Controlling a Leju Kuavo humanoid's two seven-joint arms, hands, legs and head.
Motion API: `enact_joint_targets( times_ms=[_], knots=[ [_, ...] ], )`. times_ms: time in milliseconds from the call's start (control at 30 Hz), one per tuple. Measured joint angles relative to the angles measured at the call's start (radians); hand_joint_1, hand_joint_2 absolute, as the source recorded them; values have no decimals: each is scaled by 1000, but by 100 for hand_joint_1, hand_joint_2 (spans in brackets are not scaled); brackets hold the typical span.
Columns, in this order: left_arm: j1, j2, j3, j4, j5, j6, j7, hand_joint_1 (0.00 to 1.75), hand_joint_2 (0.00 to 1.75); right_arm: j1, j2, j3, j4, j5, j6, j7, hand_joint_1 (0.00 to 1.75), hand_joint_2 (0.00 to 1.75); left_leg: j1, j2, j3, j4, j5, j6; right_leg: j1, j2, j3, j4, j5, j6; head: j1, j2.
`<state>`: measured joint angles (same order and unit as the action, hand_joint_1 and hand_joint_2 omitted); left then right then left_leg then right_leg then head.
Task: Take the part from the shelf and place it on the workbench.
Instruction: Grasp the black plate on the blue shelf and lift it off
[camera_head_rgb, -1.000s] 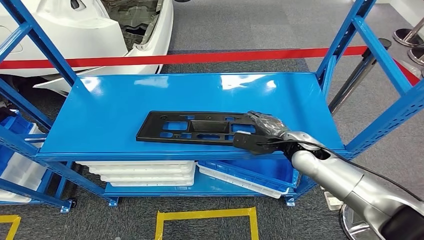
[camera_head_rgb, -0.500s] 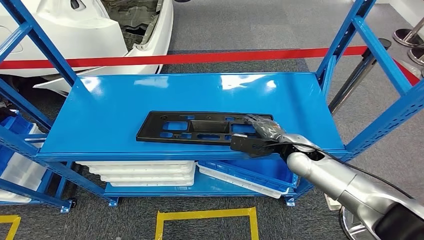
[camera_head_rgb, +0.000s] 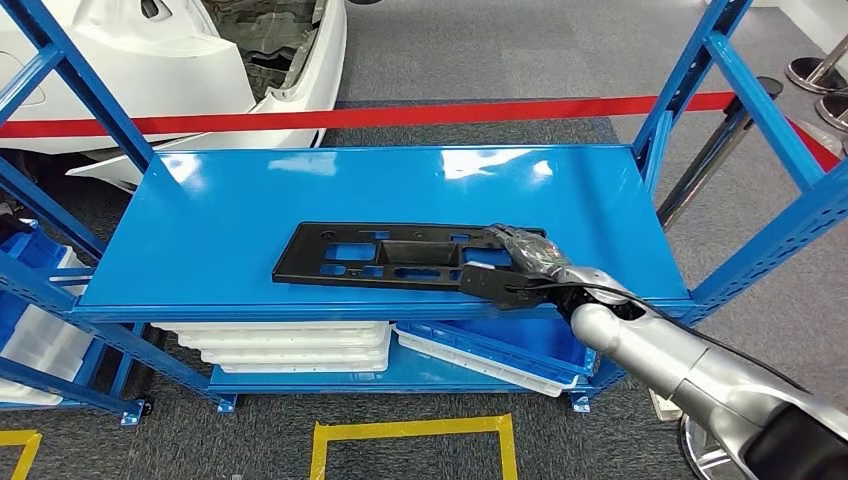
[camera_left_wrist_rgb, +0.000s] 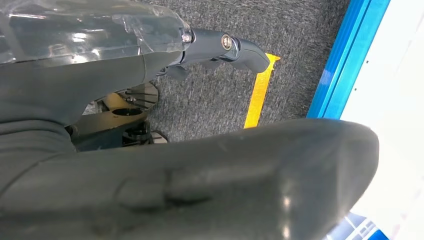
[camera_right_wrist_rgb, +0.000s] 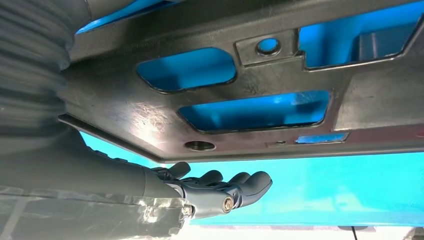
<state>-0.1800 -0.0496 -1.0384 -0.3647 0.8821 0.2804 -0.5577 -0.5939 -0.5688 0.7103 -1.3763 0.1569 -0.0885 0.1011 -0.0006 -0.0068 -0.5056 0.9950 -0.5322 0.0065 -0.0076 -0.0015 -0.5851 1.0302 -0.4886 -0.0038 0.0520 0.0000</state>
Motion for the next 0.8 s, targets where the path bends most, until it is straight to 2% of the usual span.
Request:
enact_joint_targets(
  times_ms=[800],
  knots=[
    [0,0,0,0,0,0,0,0,0,0,0,-22,1,-2,-19,4,0,175,0,0,0,0,0,0,0,0,0,0,0,0,0,0]
  ],
)
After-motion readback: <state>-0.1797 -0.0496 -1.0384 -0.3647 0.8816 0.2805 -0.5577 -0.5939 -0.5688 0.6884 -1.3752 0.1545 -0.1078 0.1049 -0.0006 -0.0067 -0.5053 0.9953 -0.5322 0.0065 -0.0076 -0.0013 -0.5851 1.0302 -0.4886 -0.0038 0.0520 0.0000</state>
